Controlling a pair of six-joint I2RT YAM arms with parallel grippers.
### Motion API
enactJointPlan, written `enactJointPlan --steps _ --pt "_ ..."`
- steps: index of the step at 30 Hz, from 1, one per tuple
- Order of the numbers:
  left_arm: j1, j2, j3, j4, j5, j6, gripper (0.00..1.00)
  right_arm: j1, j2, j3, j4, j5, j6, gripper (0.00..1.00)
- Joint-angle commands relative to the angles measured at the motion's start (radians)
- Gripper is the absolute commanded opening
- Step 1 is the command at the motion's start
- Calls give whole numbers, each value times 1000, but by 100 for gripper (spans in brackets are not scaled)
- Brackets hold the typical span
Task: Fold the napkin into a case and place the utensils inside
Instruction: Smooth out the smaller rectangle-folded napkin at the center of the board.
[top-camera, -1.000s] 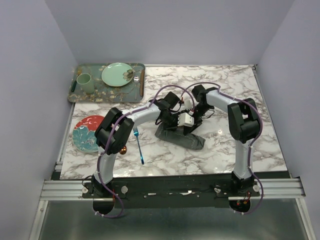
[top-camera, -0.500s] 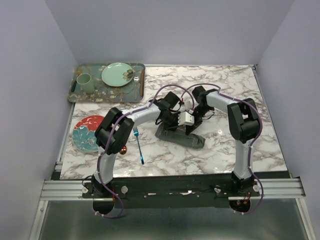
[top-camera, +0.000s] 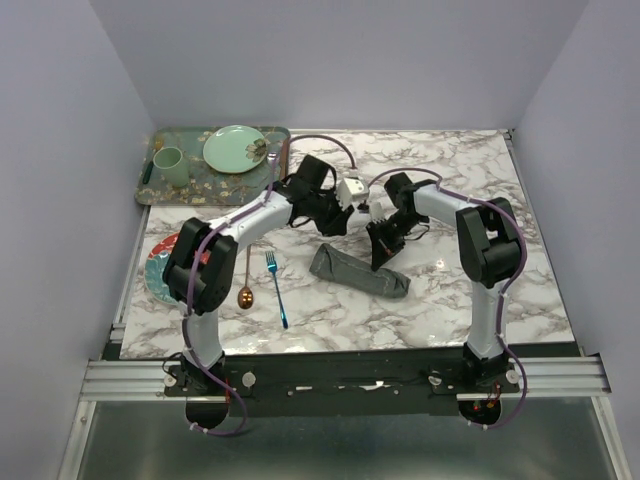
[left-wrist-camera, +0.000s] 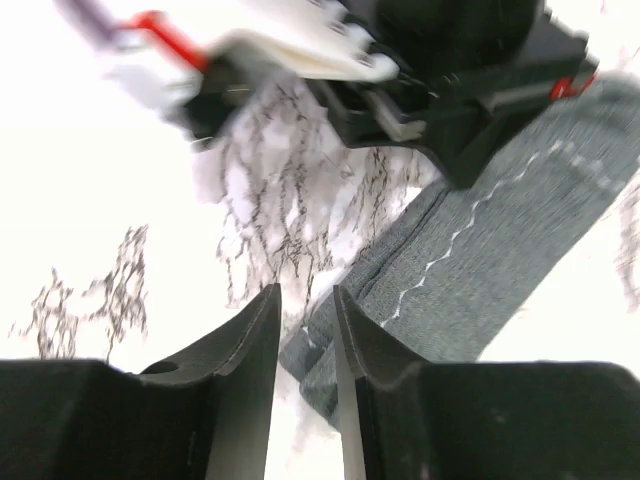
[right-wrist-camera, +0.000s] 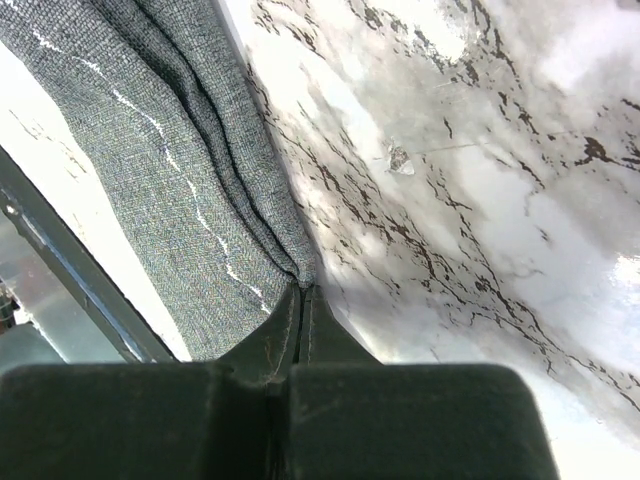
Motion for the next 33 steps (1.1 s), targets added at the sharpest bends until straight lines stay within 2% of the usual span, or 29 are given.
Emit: enactJointPlan --steps 1,2,4,8,13,16,19,23,30,33 --pt "34 -46 2 -6 183 -244 33 5 -1 -33 60 110 -32 1" --pt "34 -40 -4 -8 202 -275 26 5 1 -29 63 110 -34 1" --pt "32 -23 -33 16 231 -347 19 6 1 -17 73 121 -39 1" --pt "43 6 -104 134 297 -622 6 8 13 28 80 147 -57 1" --pt "81 15 -234 445 332 -960 4 12 15 62 93 182 -82 1" --pt "83 38 -259 519 311 -1093 2 14 4 48 109 189 -88 1" --pt "83 99 -247 532 271 -1186 0 17 -11 28 127 195 -97 1" --pt "71 161 -218 552 242 -1232 0 20 -22 17 142 202 -108 1" --pt "66 227 -193 530 237 -1229 0 22 -31 19 152 224 -100 1" --pt "65 199 -220 596 273 -1231 0 22 -36 11 162 239 -105 1"
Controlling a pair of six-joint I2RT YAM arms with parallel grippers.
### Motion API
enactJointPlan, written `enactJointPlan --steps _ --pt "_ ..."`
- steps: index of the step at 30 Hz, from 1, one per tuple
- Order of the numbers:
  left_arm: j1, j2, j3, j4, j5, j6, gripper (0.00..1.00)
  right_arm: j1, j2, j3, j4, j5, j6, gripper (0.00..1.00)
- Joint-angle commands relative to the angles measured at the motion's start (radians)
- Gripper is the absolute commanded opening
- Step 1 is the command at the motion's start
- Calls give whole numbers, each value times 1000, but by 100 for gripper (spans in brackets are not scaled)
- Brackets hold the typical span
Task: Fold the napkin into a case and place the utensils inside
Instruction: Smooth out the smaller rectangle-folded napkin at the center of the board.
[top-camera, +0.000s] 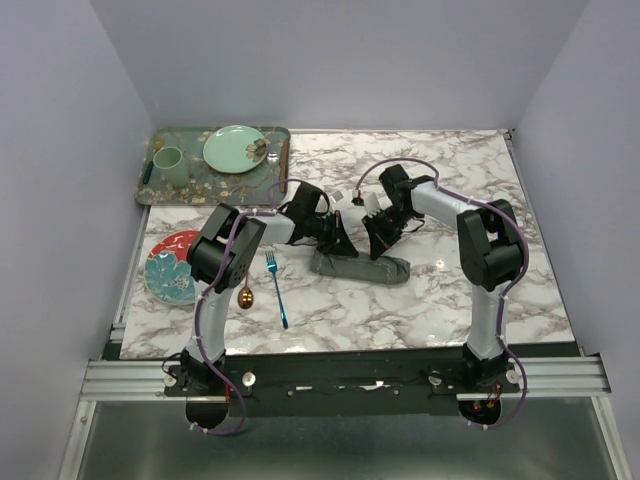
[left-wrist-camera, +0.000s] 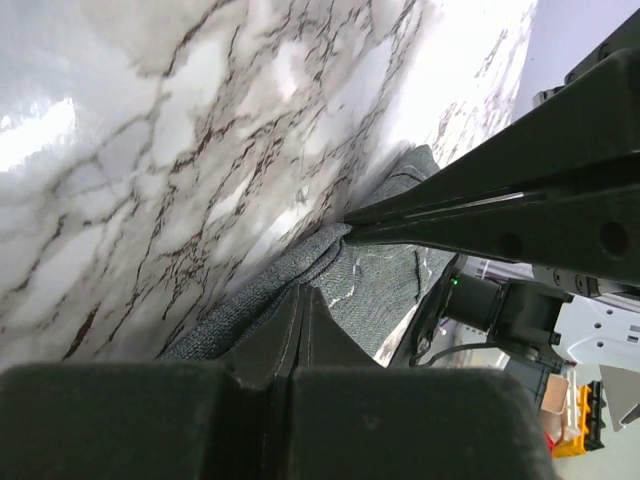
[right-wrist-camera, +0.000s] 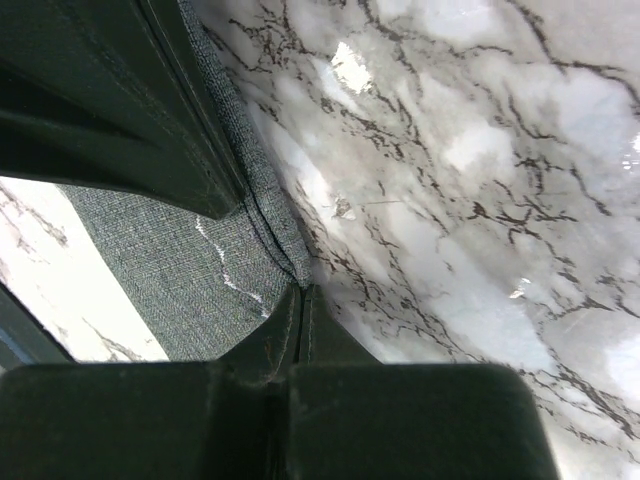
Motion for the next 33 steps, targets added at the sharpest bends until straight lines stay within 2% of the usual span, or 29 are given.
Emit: enactJointPlan --steps 1,8,15,18,21,22,24,30,33 --pt "-8 -39 -25 108 22 -16 0 0 -14 -30 103 123 -48 1" --pt "-11 -56 -57 182 47 -53 0 5 -14 -13 123 135 -59 1" --pt "-1 68 -25 89 12 -95 0 12 -68 -32 152 146 -67 1" --pt "5 106 -26 64 -10 -98 0 15 -147 -38 169 184 -45 11" --pt "7 116 -31 44 -24 -90 0 15 -247 -55 189 255 -42 25" --pt "7 117 -31 44 -25 -88 0 20 -267 -77 199 275 -45 40" --pt "7 119 -28 43 -25 -84 0 26 -307 -107 207 339 -51 47" --pt "7 120 -23 35 -28 -70 0 35 -369 -213 213 405 -67 47" --pt "7 122 -23 27 -30 -64 0 52 -389 -239 212 388 -64 38"
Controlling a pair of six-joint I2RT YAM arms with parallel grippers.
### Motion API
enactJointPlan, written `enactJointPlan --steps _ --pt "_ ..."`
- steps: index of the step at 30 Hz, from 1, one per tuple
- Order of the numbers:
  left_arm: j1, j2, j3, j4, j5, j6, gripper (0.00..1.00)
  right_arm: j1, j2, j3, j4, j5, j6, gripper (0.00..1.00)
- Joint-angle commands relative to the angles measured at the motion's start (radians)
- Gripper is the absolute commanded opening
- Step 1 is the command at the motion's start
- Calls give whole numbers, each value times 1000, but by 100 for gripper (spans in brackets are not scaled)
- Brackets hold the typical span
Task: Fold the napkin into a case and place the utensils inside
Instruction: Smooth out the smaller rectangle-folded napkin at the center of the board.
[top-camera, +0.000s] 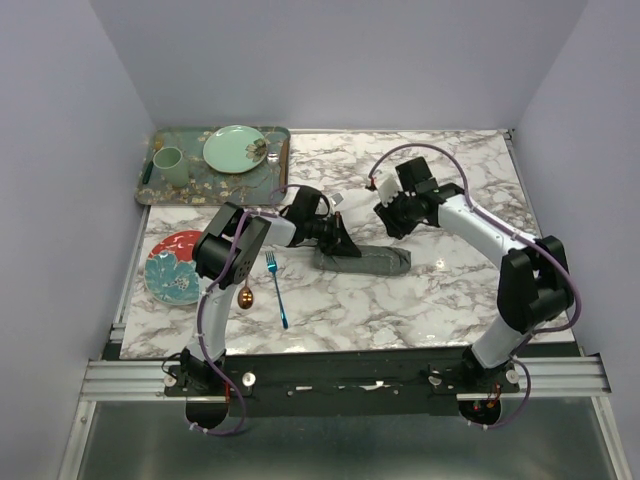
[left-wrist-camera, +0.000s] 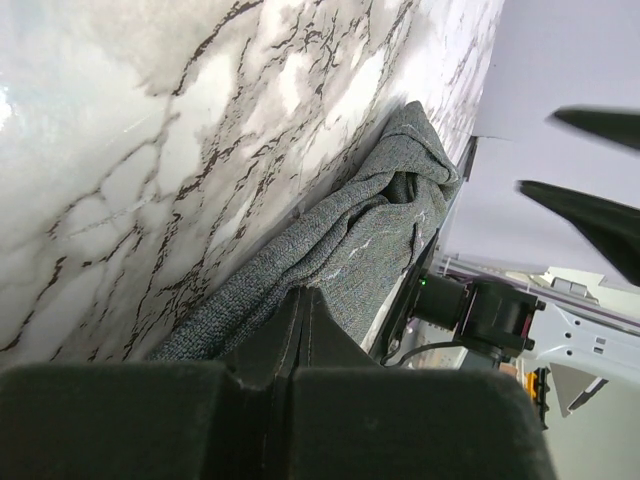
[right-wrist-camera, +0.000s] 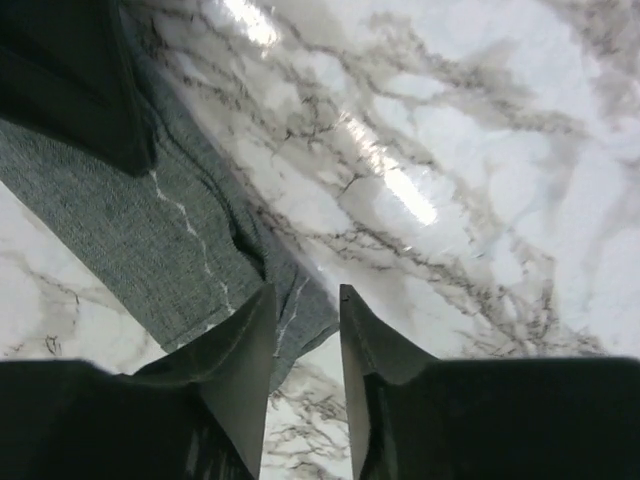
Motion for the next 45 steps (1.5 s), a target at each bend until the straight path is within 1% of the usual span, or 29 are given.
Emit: enactJointPlan --steps 1,4,9,13,17,20,25,28,30,34,37,40,45 --pt "5 62 -15 -110 -83 55 0 38 -16 -63 -9 34 0 31" --pt "5 60 -15 -116 -87 60 0 84 -25 -64 -12 8 5 21" --pt "5 60 -7 -130 -90 67 0 139 2 -82 16 83 -4 17" --pt "7 60 -9 -131 -93 70 0 167 47 -101 37 155 -53 13" --pt "11 60 -12 -131 -93 70 0 171 78 -167 96 271 -87 12" --pt "11 63 -10 -131 -91 70 0 173 107 -199 146 327 -113 11" --pt "14 69 -4 -136 -91 75 0 197 136 -236 172 353 -148 11" --pt "19 69 -6 -142 -93 83 0 210 116 -253 180 379 -161 11" --pt "17 69 -10 -142 -93 84 0 213 86 -241 165 379 -158 11" --pt "17 65 -18 -134 -94 84 0 214 -19 -169 70 353 -124 11" --pt "17 66 -20 -131 -93 84 0 214 -42 -152 37 347 -122 11" --pt "17 66 -21 -130 -94 84 0 213 -50 -188 53 344 -132 11" --pt "17 69 -20 -128 -96 87 0 214 -2 -251 131 344 -141 11"
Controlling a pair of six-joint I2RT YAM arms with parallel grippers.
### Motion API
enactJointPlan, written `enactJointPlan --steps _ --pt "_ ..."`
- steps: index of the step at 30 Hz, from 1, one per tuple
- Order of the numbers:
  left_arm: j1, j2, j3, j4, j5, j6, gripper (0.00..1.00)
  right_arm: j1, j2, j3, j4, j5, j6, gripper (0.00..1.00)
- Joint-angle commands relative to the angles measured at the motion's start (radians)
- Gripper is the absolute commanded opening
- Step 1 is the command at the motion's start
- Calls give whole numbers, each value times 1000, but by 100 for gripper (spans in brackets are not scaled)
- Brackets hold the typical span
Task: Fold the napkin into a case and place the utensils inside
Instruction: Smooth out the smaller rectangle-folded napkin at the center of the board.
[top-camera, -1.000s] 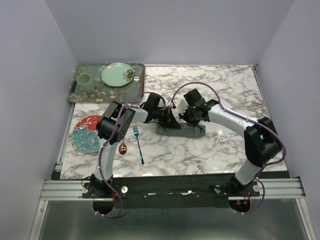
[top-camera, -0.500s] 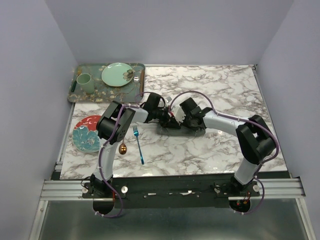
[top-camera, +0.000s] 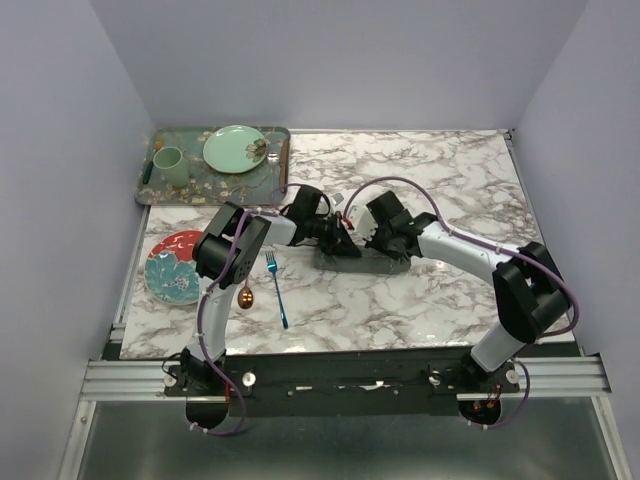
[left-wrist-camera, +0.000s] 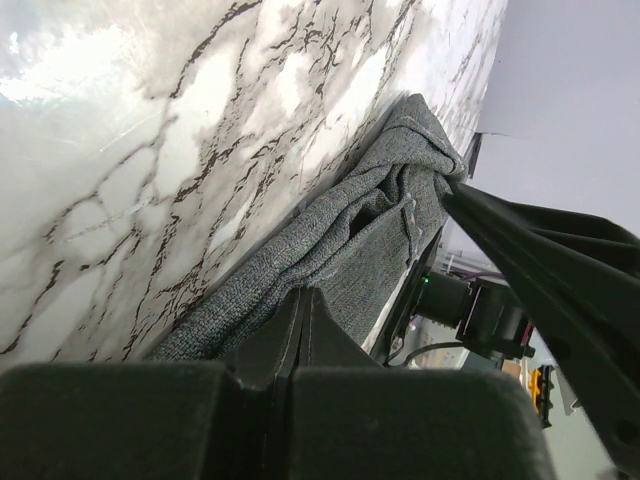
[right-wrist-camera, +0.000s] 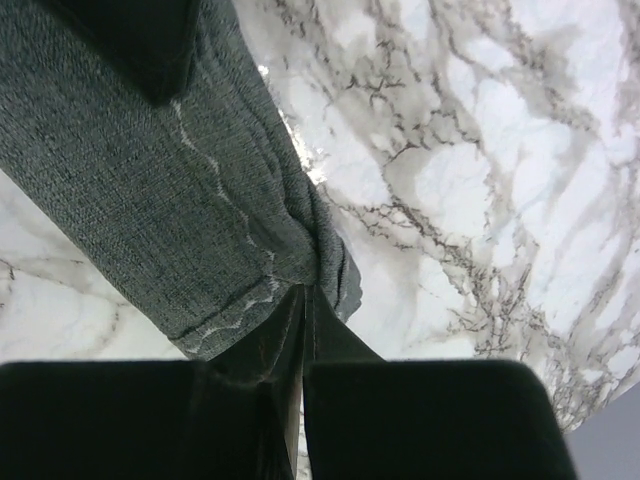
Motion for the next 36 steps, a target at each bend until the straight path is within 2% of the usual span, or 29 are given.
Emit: enactJointPlan --steps 1,5,8,14,20,23,32,36 --pt "12 65 -37 -96 -97 65 0 0 49 -68 45 19 -18 10" --pt "12 67 -37 -99 -96 67 0 13 78 -148 197 98 -97 10" --pt "13 67 -35 -99 -96 68 0 23 86 -189 246 140 -136 10" --pt "13 68 -37 -100 -96 74 0 61 38 -197 225 143 -136 13" --pt "15 76 -40 -97 -96 76 0 52 -75 1 5 37 25 23" --pt "15 71 -41 -94 -99 79 0 12 -103 71 -78 -33 120 23" --pt "15 74 -46 -83 -96 76 0 -241 -14 148 -183 -328 398 20" --pt "15 74 -43 -87 -96 81 0 -295 32 145 -191 -424 462 19"
